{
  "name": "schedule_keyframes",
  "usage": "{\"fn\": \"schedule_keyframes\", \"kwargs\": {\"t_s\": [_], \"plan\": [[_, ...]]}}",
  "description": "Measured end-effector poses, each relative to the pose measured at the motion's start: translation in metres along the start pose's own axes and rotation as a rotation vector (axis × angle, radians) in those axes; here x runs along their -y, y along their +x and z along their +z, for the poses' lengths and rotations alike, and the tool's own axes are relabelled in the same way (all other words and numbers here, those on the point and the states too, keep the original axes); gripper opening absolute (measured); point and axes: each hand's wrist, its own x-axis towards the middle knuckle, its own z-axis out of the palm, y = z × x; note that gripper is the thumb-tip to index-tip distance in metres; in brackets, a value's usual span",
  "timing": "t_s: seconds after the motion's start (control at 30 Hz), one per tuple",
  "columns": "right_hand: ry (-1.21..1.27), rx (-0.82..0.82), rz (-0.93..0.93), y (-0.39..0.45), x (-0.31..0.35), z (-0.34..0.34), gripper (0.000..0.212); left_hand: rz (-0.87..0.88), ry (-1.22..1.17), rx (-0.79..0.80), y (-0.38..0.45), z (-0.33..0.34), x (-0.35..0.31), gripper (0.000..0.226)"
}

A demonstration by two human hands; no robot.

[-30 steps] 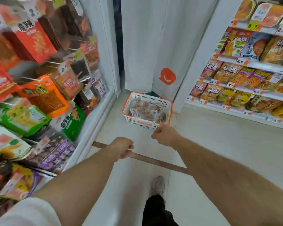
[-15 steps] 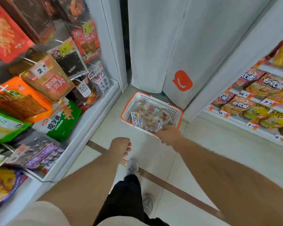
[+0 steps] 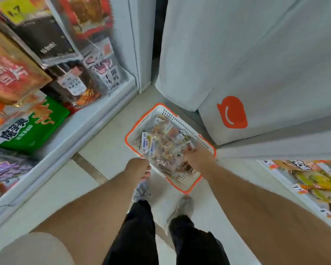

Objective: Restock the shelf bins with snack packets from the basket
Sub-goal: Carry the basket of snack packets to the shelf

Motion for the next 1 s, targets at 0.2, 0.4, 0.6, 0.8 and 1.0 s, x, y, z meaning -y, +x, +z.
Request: {"fn": "schedule_keyframes", "kwargs": {"t_s": [0.2, 0.4, 0.6, 0.8, 1.0], "plan": [[-0.256, -0.036, 0.0, 0.142, -0.013, 0.019, 0.008, -0.15, -0.137, -0.112, 0.102, 0.042, 0.007, 0.028], [-0.434, -0.104, -0.066, 0.28, -0.041, 0.043, 0.06, -0.178, -0.128, -0.234, 0.206, 0.096, 0.026, 0.017], [-0.535, -0.061, -0.106, 0.369, -0.072, 0.064, 0.103, -0.375, -0.047, -0.494, 0.286, 0.13, 0.055, 0.063], [-0.367, -0.018, -0.018, 0.415, -0.08, 0.068, 0.114, -0.349, -0.297, -0.497, 0.332, 0.136, 0.069, 0.078], [-0.069, -0.019, 0.122, 0.427, -0.078, 0.055, 0.089, -0.305, -0.31, -0.441, 0.326, 0.126, 0.067, 0.055]]}}
